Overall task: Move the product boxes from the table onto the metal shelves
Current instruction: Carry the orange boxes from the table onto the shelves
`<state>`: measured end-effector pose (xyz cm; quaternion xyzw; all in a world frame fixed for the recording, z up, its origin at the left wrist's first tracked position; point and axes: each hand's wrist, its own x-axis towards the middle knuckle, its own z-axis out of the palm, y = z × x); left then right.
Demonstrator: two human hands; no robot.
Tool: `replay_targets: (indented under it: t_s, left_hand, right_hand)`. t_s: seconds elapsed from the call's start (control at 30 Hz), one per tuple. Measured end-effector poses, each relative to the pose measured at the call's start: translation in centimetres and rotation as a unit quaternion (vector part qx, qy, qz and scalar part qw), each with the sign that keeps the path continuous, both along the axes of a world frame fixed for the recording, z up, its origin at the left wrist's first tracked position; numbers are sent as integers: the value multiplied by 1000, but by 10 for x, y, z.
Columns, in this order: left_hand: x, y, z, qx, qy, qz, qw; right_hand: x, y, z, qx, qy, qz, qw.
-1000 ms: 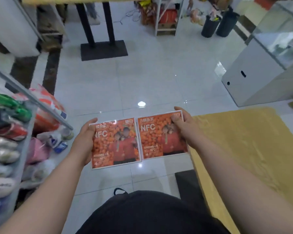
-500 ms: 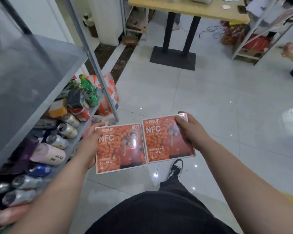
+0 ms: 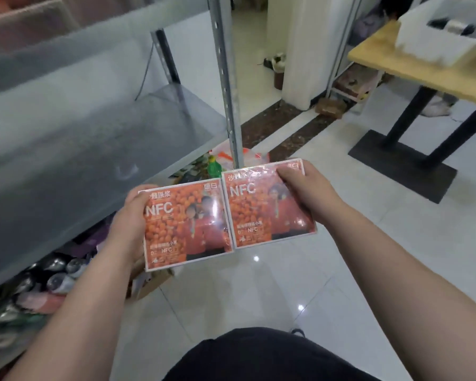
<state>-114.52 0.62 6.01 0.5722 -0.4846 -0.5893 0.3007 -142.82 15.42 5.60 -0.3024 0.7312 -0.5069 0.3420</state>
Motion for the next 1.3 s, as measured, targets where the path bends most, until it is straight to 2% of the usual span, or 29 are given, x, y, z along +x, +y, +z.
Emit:
replay_targets:
  t_s: [0.13,0.33,0.47,0.6,0.83,1.03,1.17,1.3]
  left_hand:
    - [-12,-13,57,-57,36,93,993]
    - [3,-50,147,-147,119,176,966]
    - [16,-91,199,-217,149,160,951]
    - [24,-126,232,-307,127,121,935]
    - [31,-197,261,-394,104,129,904]
    - [20,-243,263,-381,70,128,913]
    - [13,-253,261,-388,16,151,909]
    - [15,-254,258,-407,-78,179,893]
  right_hand:
    - [-32,-58,66,-60,58,95,992]
    - [-37,-151,162,-168,34,174,970]
    - [-28,-200,219,-232,42,200,951]
    - [-23,-240,257,-278,64,188,940]
    - [-7,-305,274,-351,106,107,924]
    - [-3,-355,267,-365,115,104,918]
    - [-13,-381,268,-346,167,125,915]
    - [-22,-397,263,-349,207,168,898]
